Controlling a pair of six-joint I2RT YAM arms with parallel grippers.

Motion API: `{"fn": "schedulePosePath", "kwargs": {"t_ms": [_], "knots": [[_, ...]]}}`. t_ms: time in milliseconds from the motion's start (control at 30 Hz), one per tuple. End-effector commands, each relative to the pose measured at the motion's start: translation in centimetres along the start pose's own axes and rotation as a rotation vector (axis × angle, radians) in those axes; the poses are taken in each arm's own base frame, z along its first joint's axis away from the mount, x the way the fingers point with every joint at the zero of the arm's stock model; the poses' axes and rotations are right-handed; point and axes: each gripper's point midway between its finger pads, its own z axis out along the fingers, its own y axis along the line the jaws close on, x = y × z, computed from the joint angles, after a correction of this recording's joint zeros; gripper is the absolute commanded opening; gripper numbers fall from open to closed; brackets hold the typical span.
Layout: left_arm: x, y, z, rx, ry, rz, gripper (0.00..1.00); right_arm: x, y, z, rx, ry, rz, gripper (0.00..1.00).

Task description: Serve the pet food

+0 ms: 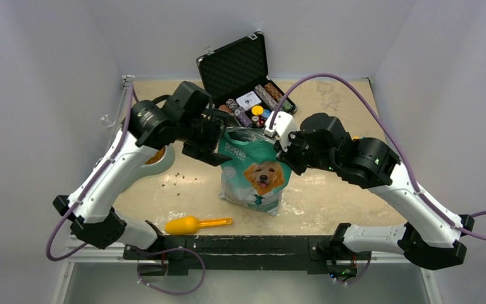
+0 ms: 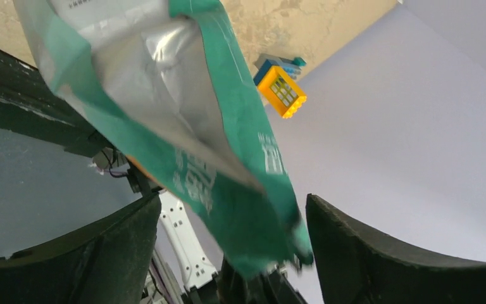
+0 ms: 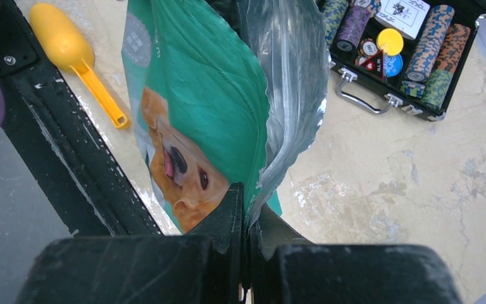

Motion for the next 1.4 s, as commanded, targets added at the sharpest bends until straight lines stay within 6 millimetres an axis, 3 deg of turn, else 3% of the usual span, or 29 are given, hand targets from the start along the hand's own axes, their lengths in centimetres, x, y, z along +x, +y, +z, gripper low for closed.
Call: {"fn": "schedulePosePath", "kwargs": {"t_ms": [0,67,133,167,333,433,533,600,700,767,867,933,1000,1133,1233,1267,1300,1333,1367], "knots": [[-0.4,-0.6,1.2,0.03,-0.022,0.03,0.83,-2.7,-1.9,-2.2,0.08,-0.106,-0.032,0.0],[-0.8,-0.2,1.3,0.031,-0.034,0.032,0.71,-2.6,-1.6,-2.0,0.069,-0.102,-0.045,0.02],[-0.9,-0.4,1.1,0.064,-0.032,0.026,0.44,-2.9,-1.1,-1.7,0.057,-0.112,-0.065,0.06],[-0.9,-0.5,1.0,0.081,-0.028,0.022,0.39,-3.1,-0.7,-1.5,0.046,-0.12,-0.076,0.11],[-1.0,-0.6,0.1,0.115,-0.027,0.019,0.28,-6.0,1.9,0.2,0.002,-0.194,-0.181,0.45],[-1.0,-0.6,-0.5,0.131,-0.017,0.012,0.21,-8.2,2.6,1.2,0.008,-0.229,-0.227,0.5],[-1.9,-0.9,-1.3,0.161,-0.039,-0.01,0.13,-8.8,2.3,2.1,0.038,-0.227,-0.285,0.5],[-1.8,-1.0,-1.5,0.172,-0.017,-0.026,0.06,-7.9,2.6,2.9,0.028,-0.202,-0.357,0.51],[-0.9,-1.2,-1.2,0.168,0.035,-0.032,0.05,-7.1,1.0,4.0,0.159,-0.18,-0.46,0.51],[-0.4,-1.3,-0.9,0.16,0.06,-0.029,0.12,-7.3,-0.6,4.3,0.278,-0.172,-0.509,0.45],[-0.3,-1.1,-0.6,0.142,0.07,-0.027,0.32,-8.4,-2.2,3.7,0.413,-0.164,-0.556,0.31],[-0.4,-1.0,-0.2,0.135,0.064,-0.027,0.47,-8.6,-2.2,3.4,0.435,-0.162,-0.574,0.12],[-0.4,-0.8,0.6,0.127,0.071,-0.029,0.54,-8.5,-2.1,3.3,0.449,-0.165,-0.583,0.02],[-0.7,0.5,3.0,0.082,0.084,-0.039,0.57,-7.1,-0.4,3.2,0.323,-0.161,-0.604,0.0],[-1.0,0.0,4.1,0.14,0.082,-0.025,0.46,-6.4,1.1,3.1,0.225,-0.197,-0.599,0.0],[-1.0,-0.2,4.3,0.159,0.086,-0.019,0.38,-6.0,1.5,3.0,0.188,-0.19,-0.576,0.0],[-0.9,-0.5,4.1,0.183,0.091,-0.01,0.17,-5.7,1.3,2.7,0.184,-0.189,-0.547,0.0],[-0.9,-0.9,3.8,0.209,0.09,-0.001,0.07,-5.4,1.1,2.5,0.183,-0.185,-0.524,0.0],[-0.9,-1.0,3.5,0.223,0.088,0.003,0.01,-5.0,0.9,2.4,0.187,-0.181,-0.505,0.1]]}}
